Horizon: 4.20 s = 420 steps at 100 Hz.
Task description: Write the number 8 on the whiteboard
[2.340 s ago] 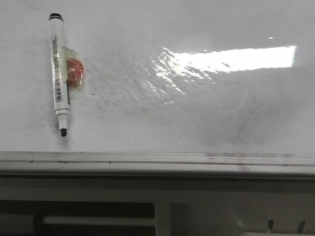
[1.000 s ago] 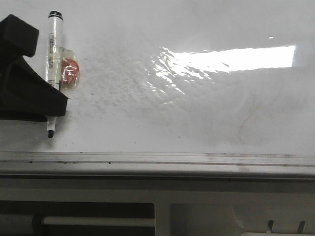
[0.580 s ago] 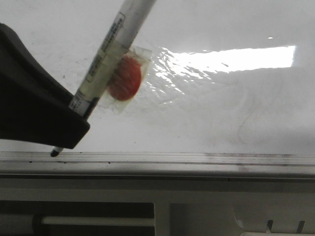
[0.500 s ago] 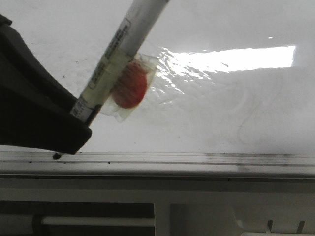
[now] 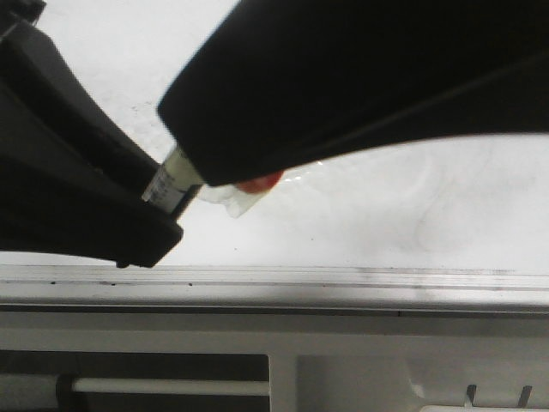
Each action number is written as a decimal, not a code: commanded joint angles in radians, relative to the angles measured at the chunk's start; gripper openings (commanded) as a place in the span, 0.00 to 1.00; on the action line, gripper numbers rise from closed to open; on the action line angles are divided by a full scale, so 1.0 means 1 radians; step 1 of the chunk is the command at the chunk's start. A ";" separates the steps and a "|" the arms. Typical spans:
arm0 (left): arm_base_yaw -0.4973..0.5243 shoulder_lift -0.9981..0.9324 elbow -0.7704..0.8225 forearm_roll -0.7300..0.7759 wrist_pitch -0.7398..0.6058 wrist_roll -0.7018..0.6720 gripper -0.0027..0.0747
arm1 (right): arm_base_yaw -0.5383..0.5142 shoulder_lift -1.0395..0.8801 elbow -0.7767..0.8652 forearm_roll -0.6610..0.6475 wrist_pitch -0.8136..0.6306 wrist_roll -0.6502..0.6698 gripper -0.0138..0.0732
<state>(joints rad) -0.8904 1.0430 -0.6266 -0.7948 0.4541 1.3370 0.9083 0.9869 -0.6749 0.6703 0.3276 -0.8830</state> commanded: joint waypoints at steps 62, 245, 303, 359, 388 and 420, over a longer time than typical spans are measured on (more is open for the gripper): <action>-0.002 -0.175 -0.060 -0.185 -0.070 -0.110 0.72 | -0.266 -0.075 -0.166 -0.046 0.369 0.112 0.09; -0.002 -0.526 0.171 -0.263 -0.440 -0.316 0.01 | -0.342 -0.148 -0.025 -0.825 0.057 0.665 0.11; -0.002 -0.526 0.171 -0.266 -0.438 -0.316 0.01 | -0.342 -0.062 -0.055 -0.748 -0.106 0.726 0.11; -0.002 -0.526 0.171 -0.266 -0.413 -0.316 0.01 | -0.368 -0.026 -0.195 -0.878 0.074 0.728 0.11; -0.002 -0.526 0.171 -0.266 -0.406 -0.316 0.01 | -0.339 -0.067 -0.363 -0.777 0.121 0.728 0.11; -0.002 -0.447 0.131 -0.256 -0.262 -0.289 0.51 | -0.050 -0.099 -0.404 -0.722 0.320 0.721 0.11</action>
<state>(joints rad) -0.8904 0.5412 -0.4356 -1.0448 0.1534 1.0382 0.7799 0.8824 -1.0456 -0.0541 0.6400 -0.1490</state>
